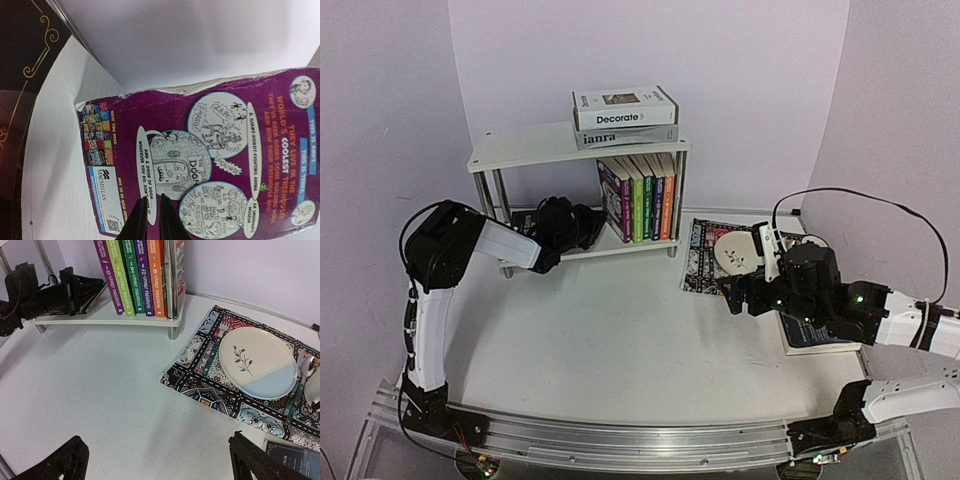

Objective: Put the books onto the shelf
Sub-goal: Adjust the book on the shelf, then move the book to the center of the board, then pick up the book from the center of the board.

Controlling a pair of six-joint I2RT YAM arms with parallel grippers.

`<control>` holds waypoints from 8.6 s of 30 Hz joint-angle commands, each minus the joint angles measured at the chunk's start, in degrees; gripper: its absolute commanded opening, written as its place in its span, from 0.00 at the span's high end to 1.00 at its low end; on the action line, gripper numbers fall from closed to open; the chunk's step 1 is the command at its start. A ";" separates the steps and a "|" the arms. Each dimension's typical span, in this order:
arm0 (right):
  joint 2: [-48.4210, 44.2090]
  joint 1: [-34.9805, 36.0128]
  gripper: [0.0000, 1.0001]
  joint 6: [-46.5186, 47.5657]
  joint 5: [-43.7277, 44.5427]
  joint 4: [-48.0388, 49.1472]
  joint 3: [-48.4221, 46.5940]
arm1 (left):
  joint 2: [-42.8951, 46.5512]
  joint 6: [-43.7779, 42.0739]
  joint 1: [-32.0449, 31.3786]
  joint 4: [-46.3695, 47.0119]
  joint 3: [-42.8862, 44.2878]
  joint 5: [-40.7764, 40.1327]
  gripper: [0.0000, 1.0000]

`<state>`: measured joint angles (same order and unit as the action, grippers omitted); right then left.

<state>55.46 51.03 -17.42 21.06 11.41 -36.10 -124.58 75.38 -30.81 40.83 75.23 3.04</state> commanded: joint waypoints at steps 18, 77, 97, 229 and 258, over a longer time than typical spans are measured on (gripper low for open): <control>15.05 -15.24 0.02 -13.22 -1.49 -32.52 -11.92 | 32.31 -15.74 0.66 -8.04 -29.58 8.13 0.48; 10.10 -31.88 0.02 -23.73 -10.00 -33.68 -2.97 | 44.18 -33.96 -3.22 -22.73 -36.63 17.70 0.01; 16.09 -63.23 0.02 -15.24 -13.63 -22.00 2.01 | 42.49 -34.16 -6.71 -22.72 -36.07 17.61 0.01; 36.96 -16.65 0.24 -20.84 -56.71 -4.50 -5.56 | 19.87 -8.72 -23.37 -7.36 -30.62 20.73 0.11; 31.43 -15.43 0.29 -37.88 -58.89 15.23 0.56 | 10.38 -6.74 -24.42 -5.55 -25.72 22.04 0.83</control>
<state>90.80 34.76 -53.06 -32.35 21.96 -35.12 -113.09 70.42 -54.70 33.04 45.77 22.51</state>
